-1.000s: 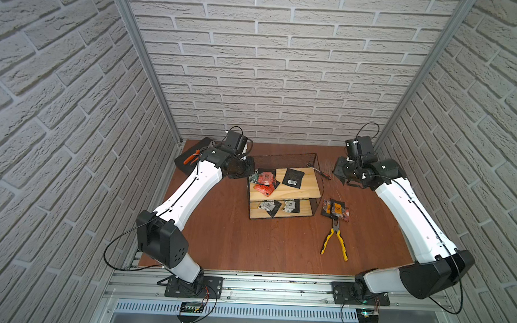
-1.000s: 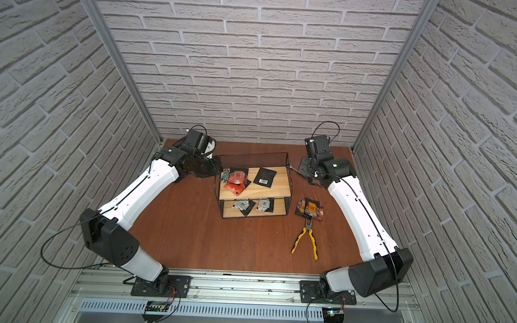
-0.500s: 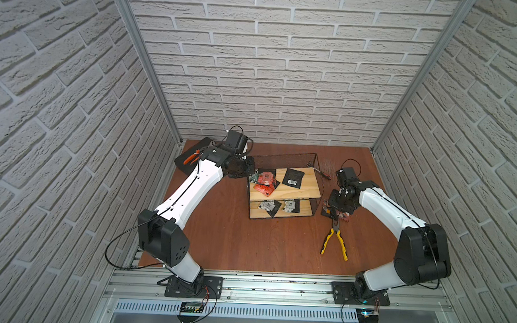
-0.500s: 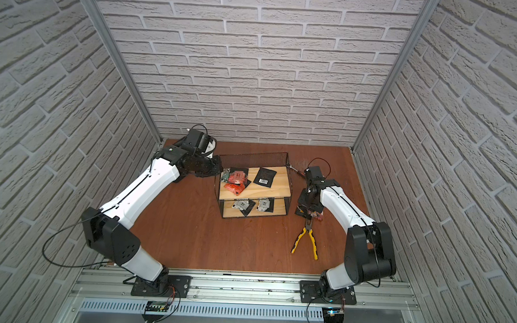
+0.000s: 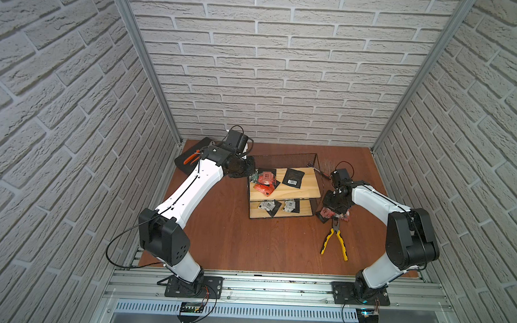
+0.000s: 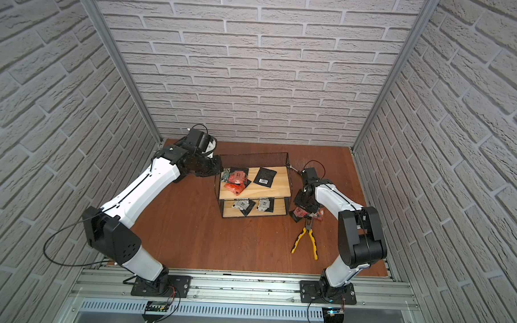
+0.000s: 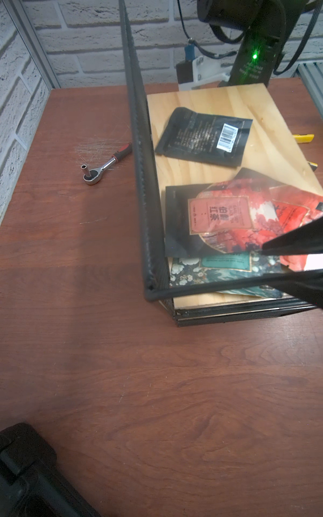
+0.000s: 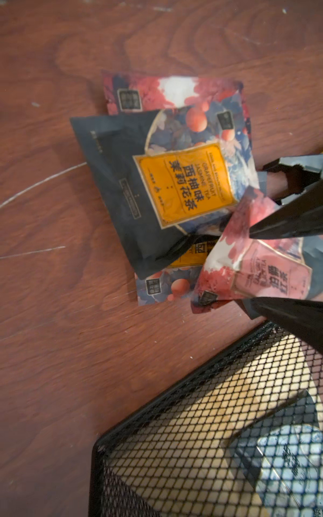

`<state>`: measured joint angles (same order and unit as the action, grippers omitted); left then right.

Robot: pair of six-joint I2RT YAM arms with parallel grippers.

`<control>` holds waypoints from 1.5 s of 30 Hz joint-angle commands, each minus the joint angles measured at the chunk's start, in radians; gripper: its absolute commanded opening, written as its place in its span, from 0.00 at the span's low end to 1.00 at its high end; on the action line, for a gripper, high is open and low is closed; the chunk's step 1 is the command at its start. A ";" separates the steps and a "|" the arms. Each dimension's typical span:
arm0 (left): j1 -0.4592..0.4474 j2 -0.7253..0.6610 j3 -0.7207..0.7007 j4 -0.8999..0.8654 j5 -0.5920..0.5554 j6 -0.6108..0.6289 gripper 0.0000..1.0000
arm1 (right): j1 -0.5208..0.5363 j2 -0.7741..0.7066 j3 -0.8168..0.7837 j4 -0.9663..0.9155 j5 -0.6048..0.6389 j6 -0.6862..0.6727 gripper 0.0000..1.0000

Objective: Remove the tea bags from the shelf
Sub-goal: Place the tea bag at the center of the board, then pick up the tea bag from the shelf.

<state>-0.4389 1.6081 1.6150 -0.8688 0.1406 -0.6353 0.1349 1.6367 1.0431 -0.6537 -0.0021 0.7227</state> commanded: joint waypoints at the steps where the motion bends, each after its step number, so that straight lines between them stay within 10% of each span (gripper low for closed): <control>1: -0.010 0.006 0.029 0.025 0.023 0.019 0.17 | 0.005 -0.028 0.016 -0.001 0.012 0.009 0.46; 17: -0.010 0.012 0.032 0.030 0.025 0.017 0.17 | 0.135 -0.297 0.373 -0.230 0.319 -0.103 0.68; 28: -0.010 0.016 0.029 0.033 0.025 0.019 0.17 | 0.486 -0.014 0.775 -0.387 0.461 -0.156 0.77; 45: -0.009 0.012 0.031 0.032 0.024 0.021 0.17 | 0.473 0.235 0.886 -0.438 0.347 -0.060 0.84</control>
<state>-0.4393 1.6138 1.6165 -0.8684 0.1410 -0.6289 0.6220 1.8648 1.9167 -1.0969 0.3607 0.6411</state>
